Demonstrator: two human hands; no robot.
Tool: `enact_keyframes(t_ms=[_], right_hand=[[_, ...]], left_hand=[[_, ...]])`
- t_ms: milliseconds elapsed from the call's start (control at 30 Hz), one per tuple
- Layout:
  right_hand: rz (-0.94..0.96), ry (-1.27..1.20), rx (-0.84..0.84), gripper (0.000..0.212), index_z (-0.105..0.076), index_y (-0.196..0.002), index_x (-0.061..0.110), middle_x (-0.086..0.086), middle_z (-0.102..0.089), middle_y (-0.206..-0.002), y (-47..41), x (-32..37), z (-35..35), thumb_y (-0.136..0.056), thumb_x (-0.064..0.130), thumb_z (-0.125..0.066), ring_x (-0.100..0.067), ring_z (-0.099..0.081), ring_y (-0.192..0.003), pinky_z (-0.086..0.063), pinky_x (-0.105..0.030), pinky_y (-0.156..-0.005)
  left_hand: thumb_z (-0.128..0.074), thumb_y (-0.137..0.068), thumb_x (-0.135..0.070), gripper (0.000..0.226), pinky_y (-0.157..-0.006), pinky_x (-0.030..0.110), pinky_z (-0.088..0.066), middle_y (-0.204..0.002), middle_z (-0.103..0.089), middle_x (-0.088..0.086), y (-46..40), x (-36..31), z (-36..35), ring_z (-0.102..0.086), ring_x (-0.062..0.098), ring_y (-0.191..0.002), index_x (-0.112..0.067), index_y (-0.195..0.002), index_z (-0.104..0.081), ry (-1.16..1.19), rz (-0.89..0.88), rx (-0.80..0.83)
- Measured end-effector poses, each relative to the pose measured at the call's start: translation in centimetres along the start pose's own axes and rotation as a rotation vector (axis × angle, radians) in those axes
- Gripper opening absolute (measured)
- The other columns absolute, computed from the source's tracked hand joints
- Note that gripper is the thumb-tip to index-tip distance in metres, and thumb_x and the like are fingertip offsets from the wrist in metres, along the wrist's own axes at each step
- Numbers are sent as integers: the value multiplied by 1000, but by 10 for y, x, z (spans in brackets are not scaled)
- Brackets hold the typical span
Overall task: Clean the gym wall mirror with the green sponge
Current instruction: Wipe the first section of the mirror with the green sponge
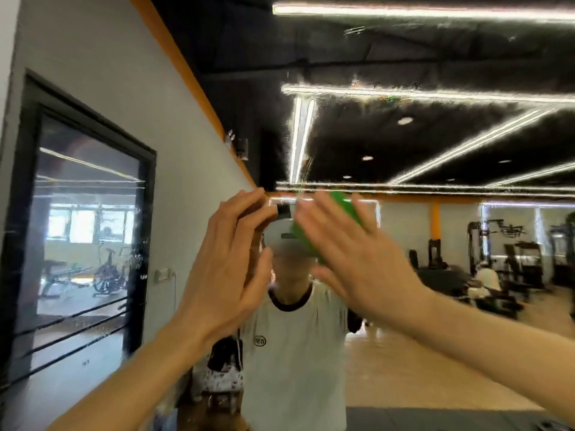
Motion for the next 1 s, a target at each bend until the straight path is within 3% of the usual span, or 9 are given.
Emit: enact_keyframes(t_ms=[67,133,333,400,533,633,733,867,1000], right_hand=[[200,21,48,54,-23,-158,12,-7,-17,-166,29,12,1,-111,38,-18,-24,-10,-155,-1,-43,-127],[240,40,54,52,-27,-157,12,-8,-21,-165,19,-3,2,-110,32,-21,-24,-13,-154,-1,-42,-126],[-416,-78,-126,57,-29,-157,7,-12,-26,-164,-83,-58,12,-107,35,-18,-27,-15,-154,2,-45,-125],[-372,-38,-124,56,-25,-157,9,-12,-25,-165,-74,-30,3,-107,34,-23,-28,-14,-154,0,-47,-125],[7,18,-2,54,-25,-157,11,-10,-25,-164,4,41,-2,-107,30,-29,-26,-14,-154,-3,-46,-126],[170,23,53,52,-27,-157,12,-8,-23,-166,11,31,2,-108,30,-26,-23,-14,-154,0,-43,-127],[-49,-8,-15,56,-29,-156,10,-12,-27,-163,-46,-12,4,-103,29,-32,-27,-18,-152,0,-43,-125],[-390,-63,-150,54,-29,-157,7,-12,-27,-164,-106,-35,9,-108,30,-21,-30,-15,-154,1,-46,-124],[-225,-9,-86,56,-25,-157,10,-11,-23,-165,-64,27,-3,-105,30,-28,-29,-14,-154,-3,-50,-125]], left_hand=[[-43,-99,-32,49,-115,30,-30,-153,-35,9,11,20,19,-26,6,-143,-11,-143,-45,-84,0,31],[-43,-97,-33,51,-106,41,-36,-152,-35,10,26,43,38,-32,19,-140,-8,-141,-47,-155,44,39],[-41,-95,-34,54,-100,50,-37,-150,-36,14,51,74,57,-35,32,-133,-2,-138,-49,-240,148,13],[-41,-95,-34,53,-102,49,-37,-151,-36,16,51,76,56,-36,33,-134,-5,-138,-48,-250,125,16],[-41,-96,-34,52,-108,46,-33,-154,-36,17,52,79,57,-35,32,-137,-6,-140,-48,-264,112,24],[-40,-97,-34,52,-108,44,-35,-155,-36,15,54,80,56,-36,32,-139,-6,-140,-48,-259,117,33],[-40,-98,-35,53,-107,43,-36,-156,-36,14,55,81,56,-36,32,-141,-7,-142,-48,-252,133,38],[-39,-99,-36,53,-114,44,-33,-157,-36,13,55,81,56,-34,32,-144,-9,-144,-46,-244,135,48],[-39,-100,-35,51,-114,50,-36,-157,-36,13,55,81,57,-33,30,-146,-10,-145,-45,-216,116,45]])
Point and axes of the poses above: each hand's wrist, its own y-axis away from the middle knuckle, its own z-axis out of the back of the hand, x = y × z, the point moved 1 cm from there along -y, towards the middle knuckle
